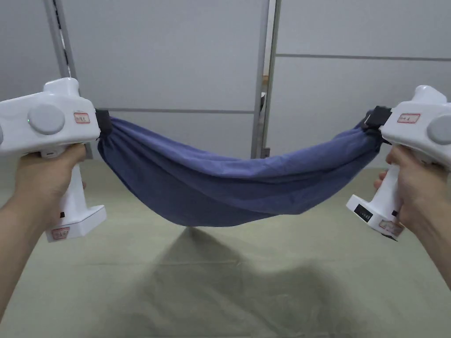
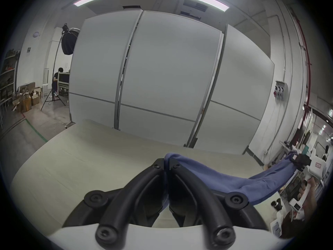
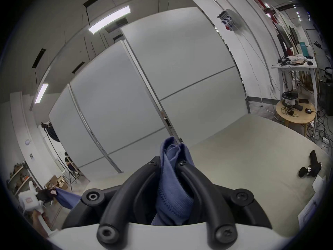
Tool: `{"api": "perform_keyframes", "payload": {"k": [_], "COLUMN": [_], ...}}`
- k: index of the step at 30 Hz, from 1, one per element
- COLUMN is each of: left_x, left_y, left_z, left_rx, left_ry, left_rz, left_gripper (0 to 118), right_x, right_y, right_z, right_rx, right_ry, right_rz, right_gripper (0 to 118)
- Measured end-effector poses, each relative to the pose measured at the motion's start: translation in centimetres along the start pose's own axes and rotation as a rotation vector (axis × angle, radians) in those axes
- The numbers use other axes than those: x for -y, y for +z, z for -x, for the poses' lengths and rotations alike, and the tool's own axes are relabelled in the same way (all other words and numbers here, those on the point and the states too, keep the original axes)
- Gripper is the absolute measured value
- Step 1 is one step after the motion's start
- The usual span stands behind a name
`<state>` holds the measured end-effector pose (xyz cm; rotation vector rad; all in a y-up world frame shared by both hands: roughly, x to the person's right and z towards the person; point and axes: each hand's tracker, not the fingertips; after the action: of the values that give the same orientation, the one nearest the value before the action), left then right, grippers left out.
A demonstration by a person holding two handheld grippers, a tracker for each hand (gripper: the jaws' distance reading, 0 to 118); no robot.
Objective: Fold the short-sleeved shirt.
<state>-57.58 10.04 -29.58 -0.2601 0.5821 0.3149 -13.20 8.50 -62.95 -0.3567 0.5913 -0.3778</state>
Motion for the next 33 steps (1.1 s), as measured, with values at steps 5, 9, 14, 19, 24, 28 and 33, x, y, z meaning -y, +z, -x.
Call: {"api": "perform_keyframes", "payload": {"k": [5,9,14,19,24,28,33], "left_x": [4.3,9.8,17.0,24.5,30.9,34.3,38.1], "left_y": [1.8,5.5,12.1,18.9,23.2,26.9,29.4], "left_z": [1.0,2.2,4.4,5.1,7.2,9.5,11.0], "left_rx": [0.022,0.068,0.124,0.147,0.148,0.130,0.093], "left_ry": [-0.039,-0.098,-0.076,-0.195,-0.173,-0.124,-0.145], "left_rz": [0.053,0.102,0.140,0.230,0.322,0.341,0.419], "left_gripper": [3,3,3,3,3,3,3], "right_x": [5.0,9.6,16.4,23.6,29.5,32.4,34.7], "right_y": [2.7,6.9,15.2,22.8,29.8,34.6,38.0], "right_z": [-2.8,-5.8,-8.5,-11.6,-14.9,-16.7,-18.8], "right_rx": [0.001,-0.021,-0.044,-0.033,0.006,0.065,0.122], "right_ry": [-0.016,0.001,0.021,0.022,-0.083,-0.071,-0.102], "right_rz": [0.056,0.106,0.141,0.203,0.248,0.290,0.320], "right_gripper": [14,14,14,14,14,14,14]}}
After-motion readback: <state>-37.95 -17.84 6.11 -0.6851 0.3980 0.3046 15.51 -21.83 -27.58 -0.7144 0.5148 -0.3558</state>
